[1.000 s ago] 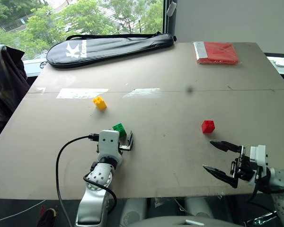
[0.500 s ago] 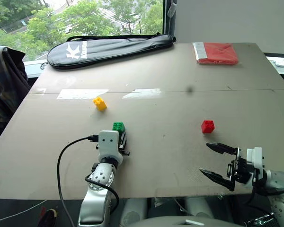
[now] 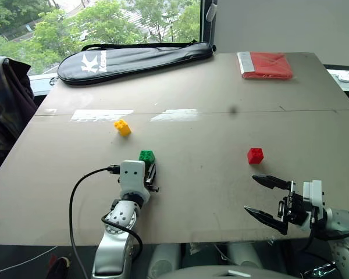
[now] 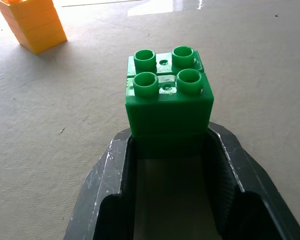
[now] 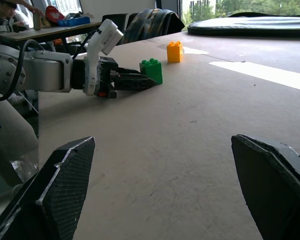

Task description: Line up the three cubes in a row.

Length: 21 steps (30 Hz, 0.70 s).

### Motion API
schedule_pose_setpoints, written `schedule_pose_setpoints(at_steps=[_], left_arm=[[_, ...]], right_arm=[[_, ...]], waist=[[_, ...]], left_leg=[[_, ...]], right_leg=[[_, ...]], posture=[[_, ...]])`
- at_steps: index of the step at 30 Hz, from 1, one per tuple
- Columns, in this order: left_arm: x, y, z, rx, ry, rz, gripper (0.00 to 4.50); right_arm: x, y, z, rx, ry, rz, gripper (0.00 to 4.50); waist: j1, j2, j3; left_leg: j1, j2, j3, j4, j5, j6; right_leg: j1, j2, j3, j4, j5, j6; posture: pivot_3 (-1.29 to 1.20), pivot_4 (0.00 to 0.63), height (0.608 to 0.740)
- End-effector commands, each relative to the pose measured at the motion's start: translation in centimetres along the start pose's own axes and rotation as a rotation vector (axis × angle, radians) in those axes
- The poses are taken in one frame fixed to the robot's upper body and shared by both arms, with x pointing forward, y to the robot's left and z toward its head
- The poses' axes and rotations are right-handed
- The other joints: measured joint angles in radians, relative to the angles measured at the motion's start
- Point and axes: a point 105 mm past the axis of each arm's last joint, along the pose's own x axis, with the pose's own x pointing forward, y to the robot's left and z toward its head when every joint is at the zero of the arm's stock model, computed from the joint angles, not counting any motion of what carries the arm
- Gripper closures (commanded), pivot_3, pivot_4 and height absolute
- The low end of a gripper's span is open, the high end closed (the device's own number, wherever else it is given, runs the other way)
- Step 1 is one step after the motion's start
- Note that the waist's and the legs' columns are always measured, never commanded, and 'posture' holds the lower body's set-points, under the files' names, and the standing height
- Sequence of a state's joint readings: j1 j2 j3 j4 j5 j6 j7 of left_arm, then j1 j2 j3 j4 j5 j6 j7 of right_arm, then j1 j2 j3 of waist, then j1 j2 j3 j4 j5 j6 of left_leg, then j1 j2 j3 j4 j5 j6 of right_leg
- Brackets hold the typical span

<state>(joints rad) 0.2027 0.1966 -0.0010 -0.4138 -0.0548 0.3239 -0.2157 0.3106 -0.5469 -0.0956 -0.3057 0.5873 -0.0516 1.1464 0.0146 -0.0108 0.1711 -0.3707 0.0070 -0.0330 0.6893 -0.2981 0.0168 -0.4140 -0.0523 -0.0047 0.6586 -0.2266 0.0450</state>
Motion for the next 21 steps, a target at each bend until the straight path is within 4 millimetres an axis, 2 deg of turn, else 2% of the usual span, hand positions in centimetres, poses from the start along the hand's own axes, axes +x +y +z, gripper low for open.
schedule_pose_setpoints(at_steps=[1,8,12,15,21], left_arm=[[0.5,-2.9,1.6,0.129,-0.090,-0.376,3.06],[3.3,-6.9,3.2,0.284,-0.149,-0.934,3.06],[5.1,-8.6,3.6,0.323,-0.135,-1.145,3.06],[6.3,-9.6,3.7,0.353,-0.120,-1.241,3.06],[9.2,-11.7,4.1,0.391,-0.099,-1.293,3.06]], right_arm=[[-0.6,-0.4,0.9,-0.047,-0.030,-0.054,0.00],[-1.5,-0.3,0.3,-0.043,-0.033,-0.152,0.00],[-1.8,-0.4,0.3,-0.057,-0.039,-0.197,0.00],[-2.2,-0.4,0.5,-0.066,-0.043,-0.231,0.00],[-3.4,-0.2,0.2,-0.069,-0.042,-0.317,0.00]], waist=[[0.004,0.000,0.000],[0.000,0.000,0.000],[-0.003,0.000,0.001],[-0.002,0.000,0.001],[-0.001,-0.002,0.002]], left_leg=[[-0.001,0.000,0.001,0.000,0.000,0.000],[-0.002,-0.002,0.002,0.000,0.000,0.000],[-0.002,-0.002,0.002,0.000,0.000,0.000],[-0.003,-0.003,0.002,0.000,0.000,0.000],[-0.006,-0.004,0.001,0.001,0.000,0.000]], right_leg=[[0.000,0.000,-0.002,0.000,0.000,0.000],[0.000,0.000,-0.001,-0.001,0.001,-0.001],[0.000,0.000,-0.001,-0.001,0.003,-0.004],[-0.001,0.001,-0.002,-0.001,0.002,-0.002],[-0.002,0.001,-0.004,-0.002,0.003,0.002]], posture=[[0.00,0.150,0.700],[0.00,0.150,0.700],[0.00,0.150,0.700],[0.00,0.150,0.700],[0.00,0.150,0.700]])
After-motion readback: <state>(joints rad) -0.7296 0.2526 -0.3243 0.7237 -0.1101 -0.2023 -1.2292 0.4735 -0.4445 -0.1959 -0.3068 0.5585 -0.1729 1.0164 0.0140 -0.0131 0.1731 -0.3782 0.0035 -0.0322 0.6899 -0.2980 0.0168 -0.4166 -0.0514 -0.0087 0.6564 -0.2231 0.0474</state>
